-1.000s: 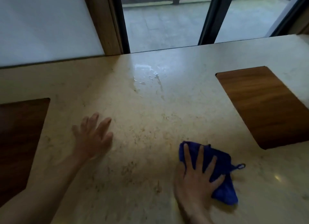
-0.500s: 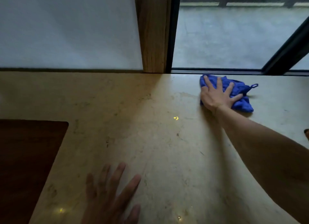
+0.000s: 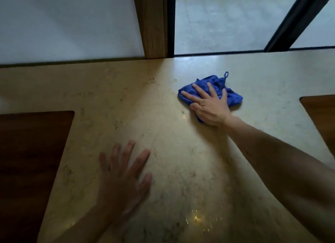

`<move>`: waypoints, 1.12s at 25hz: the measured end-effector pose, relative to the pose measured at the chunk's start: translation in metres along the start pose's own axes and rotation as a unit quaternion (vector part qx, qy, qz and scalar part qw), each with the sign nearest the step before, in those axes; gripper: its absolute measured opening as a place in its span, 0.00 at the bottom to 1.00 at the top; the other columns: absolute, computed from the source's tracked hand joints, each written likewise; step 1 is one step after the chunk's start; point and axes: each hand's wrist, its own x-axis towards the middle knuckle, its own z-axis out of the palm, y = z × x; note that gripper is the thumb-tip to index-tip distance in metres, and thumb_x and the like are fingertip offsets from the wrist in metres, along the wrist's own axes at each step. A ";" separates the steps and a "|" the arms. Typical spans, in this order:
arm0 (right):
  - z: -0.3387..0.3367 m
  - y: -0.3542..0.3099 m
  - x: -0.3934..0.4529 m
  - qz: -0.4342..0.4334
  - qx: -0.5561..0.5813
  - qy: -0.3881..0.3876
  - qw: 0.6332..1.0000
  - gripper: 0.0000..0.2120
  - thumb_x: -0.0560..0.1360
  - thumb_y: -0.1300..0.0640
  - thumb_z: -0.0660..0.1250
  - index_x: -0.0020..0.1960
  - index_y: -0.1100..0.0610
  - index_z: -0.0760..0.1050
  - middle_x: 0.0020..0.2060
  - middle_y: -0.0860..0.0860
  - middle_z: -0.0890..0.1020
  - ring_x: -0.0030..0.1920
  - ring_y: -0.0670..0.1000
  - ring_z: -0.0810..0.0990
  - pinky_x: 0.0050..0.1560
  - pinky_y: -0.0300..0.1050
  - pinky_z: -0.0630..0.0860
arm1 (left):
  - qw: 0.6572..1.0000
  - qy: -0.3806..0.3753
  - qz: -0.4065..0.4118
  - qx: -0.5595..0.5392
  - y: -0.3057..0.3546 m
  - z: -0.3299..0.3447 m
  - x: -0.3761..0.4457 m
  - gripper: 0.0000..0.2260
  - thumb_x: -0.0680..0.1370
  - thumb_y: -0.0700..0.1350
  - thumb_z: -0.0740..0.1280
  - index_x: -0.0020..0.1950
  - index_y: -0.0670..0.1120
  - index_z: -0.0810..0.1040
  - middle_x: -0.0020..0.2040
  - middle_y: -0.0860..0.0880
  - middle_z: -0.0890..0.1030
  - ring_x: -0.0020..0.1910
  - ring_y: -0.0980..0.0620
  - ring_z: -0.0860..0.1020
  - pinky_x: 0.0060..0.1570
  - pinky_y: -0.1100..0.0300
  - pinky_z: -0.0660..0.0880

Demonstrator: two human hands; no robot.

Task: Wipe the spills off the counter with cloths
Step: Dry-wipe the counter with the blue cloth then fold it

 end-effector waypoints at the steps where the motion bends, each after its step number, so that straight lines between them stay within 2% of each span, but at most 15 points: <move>1: 0.012 -0.007 -0.038 -0.003 0.004 0.002 1.000 0.21 0.80 0.39 0.41 0.71 0.24 0.41 0.78 0.38 0.43 0.78 0.55 0.37 0.70 0.73 0.34 | 1.000 -0.009 -0.002 -0.001 -0.001 0.001 0.002 0.28 0.74 0.63 0.55 0.73 0.58 0.66 0.76 0.44 0.64 0.72 0.33 0.62 0.66 0.28 0.55; 4: 0.051 -0.030 -0.192 0.024 0.002 0.025 0.999 0.22 0.78 0.37 0.38 0.71 0.24 0.41 0.78 0.38 0.45 0.78 0.55 0.39 0.71 0.71 0.37 | 0.999 -0.029 -0.014 0.010 0.000 0.002 0.004 0.28 0.74 0.65 0.51 0.72 0.58 0.65 0.75 0.44 0.65 0.72 0.35 0.61 0.66 0.27 0.54; 6: 0.075 -0.048 -0.306 0.067 0.010 0.006 0.998 0.23 0.76 0.35 0.36 0.70 0.24 0.39 0.77 0.37 0.42 0.77 0.54 0.34 0.71 0.69 0.34 | 0.999 -0.024 -0.033 -0.004 0.007 -0.003 -0.013 0.29 0.74 0.66 0.47 0.73 0.60 0.63 0.76 0.45 0.62 0.73 0.36 0.58 0.67 0.25 0.50; 9: 0.100 -0.081 -0.439 0.174 0.019 -0.020 0.984 0.24 0.72 0.33 0.30 0.68 0.23 0.31 0.75 0.37 0.34 0.75 0.51 0.28 0.71 0.65 0.30 | 0.997 -0.053 -0.059 -0.023 0.015 -0.019 -0.054 0.26 0.78 0.65 0.45 0.75 0.61 0.57 0.79 0.46 0.53 0.76 0.36 0.49 0.68 0.26 0.41; 12: 0.121 -0.128 -0.508 0.316 0.060 0.009 0.947 0.22 0.74 0.33 0.30 0.66 0.25 0.25 0.75 0.39 0.32 0.75 0.52 0.29 0.73 0.66 0.38 | 0.997 -0.069 -0.040 -0.019 -0.003 -0.036 -0.105 0.25 0.79 0.64 0.49 0.76 0.60 0.54 0.80 0.48 0.49 0.77 0.38 0.45 0.69 0.27 0.42; 15: 0.128 -0.181 -0.507 0.450 0.163 0.066 0.875 0.23 0.76 0.35 0.34 0.69 0.26 0.32 0.77 0.40 0.36 0.76 0.56 0.31 0.74 0.67 0.42 | 0.995 -0.077 -0.064 -0.006 -0.037 -0.050 -0.127 0.26 0.79 0.64 0.49 0.76 0.60 0.53 0.80 0.49 0.49 0.78 0.38 0.45 0.70 0.27 0.42; 17: 0.123 -0.208 -0.490 0.491 0.188 0.054 0.849 0.24 0.76 0.36 0.34 0.72 0.28 0.35 0.77 0.41 0.37 0.75 0.58 0.30 0.74 0.67 0.40 | 0.995 -0.075 -0.072 -0.006 -0.060 -0.056 -0.132 0.25 0.79 0.63 0.50 0.76 0.60 0.53 0.79 0.48 0.49 0.78 0.38 0.45 0.69 0.26 0.42; 19: 0.125 -0.230 -0.477 0.477 0.170 0.030 0.862 0.25 0.74 0.36 0.28 0.70 0.29 0.30 0.75 0.41 0.33 0.76 0.60 0.31 0.73 0.69 0.38 | 0.994 -0.072 -0.076 -0.005 -0.077 -0.059 -0.133 0.25 0.80 0.62 0.51 0.76 0.60 0.54 0.80 0.48 0.49 0.78 0.39 0.44 0.69 0.26 0.40; 21: 0.126 -0.248 -0.462 0.473 0.188 0.025 0.860 0.26 0.70 0.37 0.22 0.68 0.30 0.23 0.74 0.41 0.31 0.77 0.60 0.35 0.72 0.70 0.41 | 0.994 -0.071 -0.081 -0.002 -0.093 -0.059 -0.127 0.24 0.80 0.61 0.51 0.75 0.60 0.54 0.80 0.49 0.48 0.78 0.39 0.44 0.69 0.27 0.40; 23: 0.125 -0.254 -0.445 0.493 0.181 0.009 0.851 0.26 0.70 0.39 0.22 0.67 0.34 0.21 0.74 0.42 0.31 0.77 0.61 0.39 0.72 0.69 0.45 | 0.993 -0.066 -0.095 -0.006 -0.107 -0.058 -0.108 0.24 0.80 0.61 0.50 0.76 0.60 0.54 0.80 0.49 0.49 0.78 0.40 0.43 0.69 0.27 0.42; 25: 0.121 -0.248 -0.406 0.515 0.140 0.010 0.845 0.26 0.71 0.38 0.24 0.67 0.36 0.18 0.73 0.44 0.27 0.77 0.63 0.39 0.71 0.70 0.47 | 0.991 -0.063 -0.115 -0.005 -0.123 -0.057 -0.075 0.25 0.80 0.63 0.49 0.76 0.61 0.51 0.80 0.49 0.49 0.78 0.41 0.43 0.69 0.26 0.44; 28: 0.118 -0.221 -0.341 0.438 0.112 0.004 0.892 0.27 0.73 0.32 0.30 0.65 0.34 0.17 0.69 0.43 0.22 0.76 0.63 0.33 0.71 0.71 0.42 | 0.982 -0.105 -0.159 -0.012 -0.152 -0.058 -0.027 0.27 0.78 0.66 0.48 0.77 0.63 0.47 0.80 0.50 0.45 0.78 0.40 0.41 0.68 0.25 0.45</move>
